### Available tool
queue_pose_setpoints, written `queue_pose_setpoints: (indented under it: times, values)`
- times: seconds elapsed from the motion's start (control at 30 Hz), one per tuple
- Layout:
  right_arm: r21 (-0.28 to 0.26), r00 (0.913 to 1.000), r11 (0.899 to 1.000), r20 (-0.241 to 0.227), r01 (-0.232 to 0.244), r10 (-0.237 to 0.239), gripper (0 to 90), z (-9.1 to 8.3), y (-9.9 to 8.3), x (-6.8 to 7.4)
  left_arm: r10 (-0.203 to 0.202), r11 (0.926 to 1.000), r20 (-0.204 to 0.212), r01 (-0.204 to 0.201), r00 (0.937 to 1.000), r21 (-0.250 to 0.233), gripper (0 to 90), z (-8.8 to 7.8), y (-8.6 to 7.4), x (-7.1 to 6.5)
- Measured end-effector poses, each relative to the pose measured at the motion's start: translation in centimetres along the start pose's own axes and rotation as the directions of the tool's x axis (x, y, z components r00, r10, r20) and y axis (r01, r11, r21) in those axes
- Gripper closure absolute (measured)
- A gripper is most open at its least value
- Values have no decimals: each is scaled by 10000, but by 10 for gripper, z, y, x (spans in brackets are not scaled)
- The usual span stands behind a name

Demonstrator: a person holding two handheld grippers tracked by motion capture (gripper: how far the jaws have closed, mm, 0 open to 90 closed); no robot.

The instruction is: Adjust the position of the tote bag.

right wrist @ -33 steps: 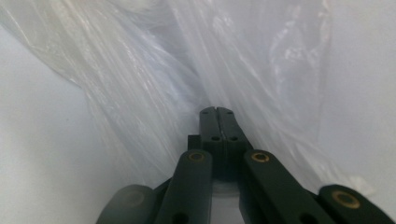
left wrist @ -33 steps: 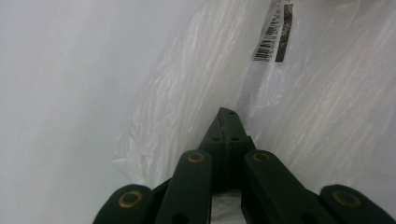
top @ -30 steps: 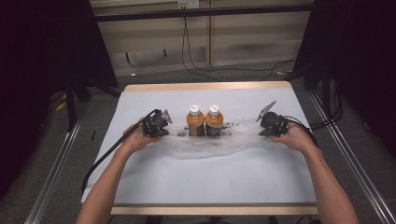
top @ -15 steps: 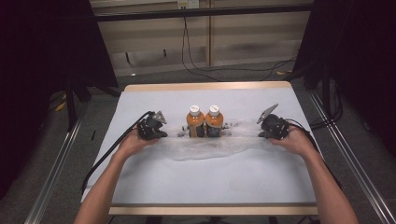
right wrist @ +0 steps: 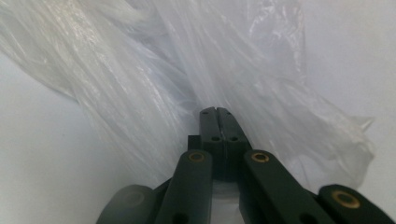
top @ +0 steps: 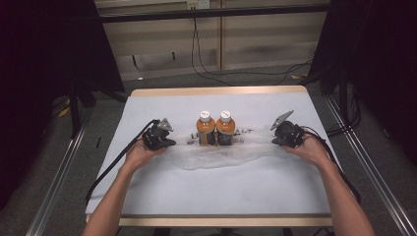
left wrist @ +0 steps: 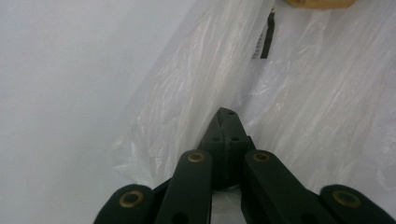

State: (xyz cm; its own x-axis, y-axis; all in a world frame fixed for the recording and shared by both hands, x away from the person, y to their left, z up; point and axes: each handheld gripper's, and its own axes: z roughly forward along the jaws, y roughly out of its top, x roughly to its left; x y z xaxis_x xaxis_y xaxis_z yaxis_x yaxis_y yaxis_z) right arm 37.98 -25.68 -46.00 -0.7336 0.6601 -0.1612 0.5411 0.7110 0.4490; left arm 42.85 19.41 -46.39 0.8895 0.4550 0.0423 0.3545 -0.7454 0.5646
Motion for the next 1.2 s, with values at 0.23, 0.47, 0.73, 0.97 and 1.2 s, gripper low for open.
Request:
queue_pose_setpoints:
  times: [0.23, 0.47, 0.73, 0.97, 1.2]
  values:
    - [-1604, 9964, 9855, -715, -556, 446, 900, -14, 1, 0, -487, 9868, 340, 534, 9982, -1528, 900, -18, -2, -3]
    - [-2499, 9930, 9651, -1049, -789, 541, 900, -28, 6, 6, -359, 9693, 621, 498, 9974, -2407, 884, -35, 1, -14]
    - [-3251, 9895, 9428, -1421, -735, 281, 900, -41, 26, 11, -371, 9481, 876, 628, 9955, -3116, 900, -53, 9, -22]
    - [-3485, 9842, 9354, -1769, -599, -29, 900, -33, 66, 19, 260, 9373, 1755, 370, 9841, -3465, 900, -33, 40, -50]
    - [-3481, 9809, 9352, -1947, -655, -38, 900, -16, 94, 25, 677, 9427, 2108, 67, 9752, -3335, 900, -10, 66, -72]
